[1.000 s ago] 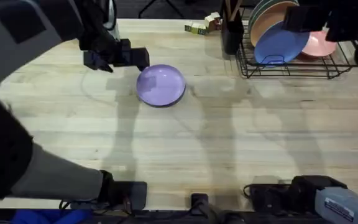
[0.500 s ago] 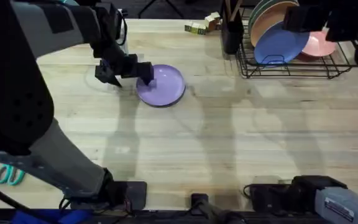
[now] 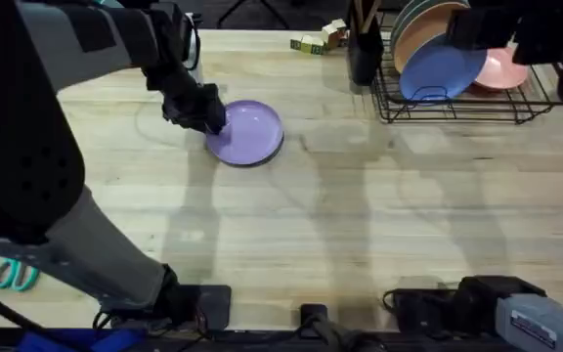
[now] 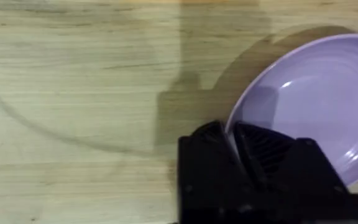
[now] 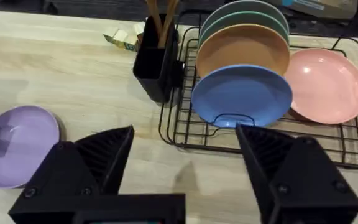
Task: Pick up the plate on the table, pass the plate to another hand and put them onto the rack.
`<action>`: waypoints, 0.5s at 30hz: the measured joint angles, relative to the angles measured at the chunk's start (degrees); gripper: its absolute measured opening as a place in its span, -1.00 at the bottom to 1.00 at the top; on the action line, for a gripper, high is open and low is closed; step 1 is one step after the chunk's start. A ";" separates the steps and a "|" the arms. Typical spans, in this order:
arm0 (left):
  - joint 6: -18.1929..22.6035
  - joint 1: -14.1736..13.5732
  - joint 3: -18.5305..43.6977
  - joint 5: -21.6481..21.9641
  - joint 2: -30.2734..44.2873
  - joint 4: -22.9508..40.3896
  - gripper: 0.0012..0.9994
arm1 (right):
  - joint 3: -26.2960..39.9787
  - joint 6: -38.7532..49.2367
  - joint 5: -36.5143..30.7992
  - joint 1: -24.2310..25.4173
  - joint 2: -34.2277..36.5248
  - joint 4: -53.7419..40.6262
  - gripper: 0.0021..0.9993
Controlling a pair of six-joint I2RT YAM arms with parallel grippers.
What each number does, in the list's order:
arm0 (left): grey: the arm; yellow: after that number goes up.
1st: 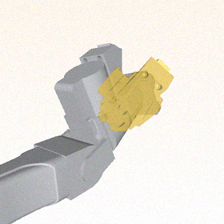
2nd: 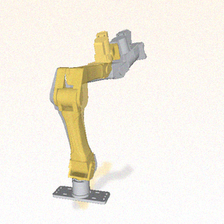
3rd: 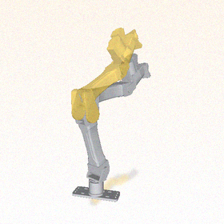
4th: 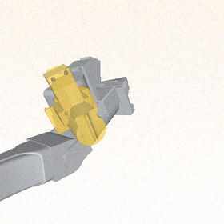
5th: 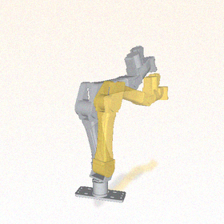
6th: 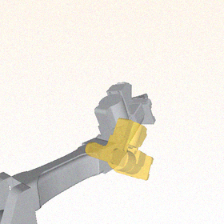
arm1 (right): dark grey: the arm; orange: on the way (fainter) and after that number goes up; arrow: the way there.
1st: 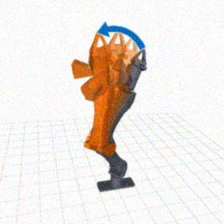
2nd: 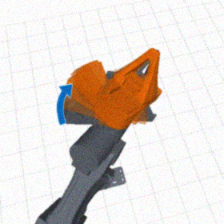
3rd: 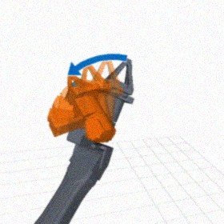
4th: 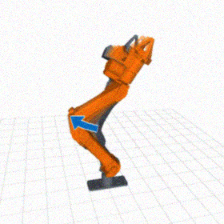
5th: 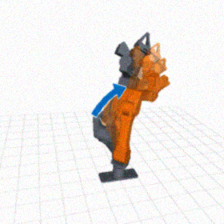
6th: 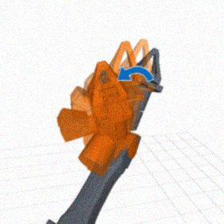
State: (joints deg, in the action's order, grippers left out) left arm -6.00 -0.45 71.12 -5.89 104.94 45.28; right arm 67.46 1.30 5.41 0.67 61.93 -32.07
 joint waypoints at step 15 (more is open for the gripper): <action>-0.04 0.10 4.70 -1.46 -0.05 4.24 -0.92 | 0.00 0.00 3.52 0.00 0.00 0.37 0.99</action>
State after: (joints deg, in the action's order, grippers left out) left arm -6.04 -0.35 75.83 -7.35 104.89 49.52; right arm 67.46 1.30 8.93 0.67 61.93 -31.70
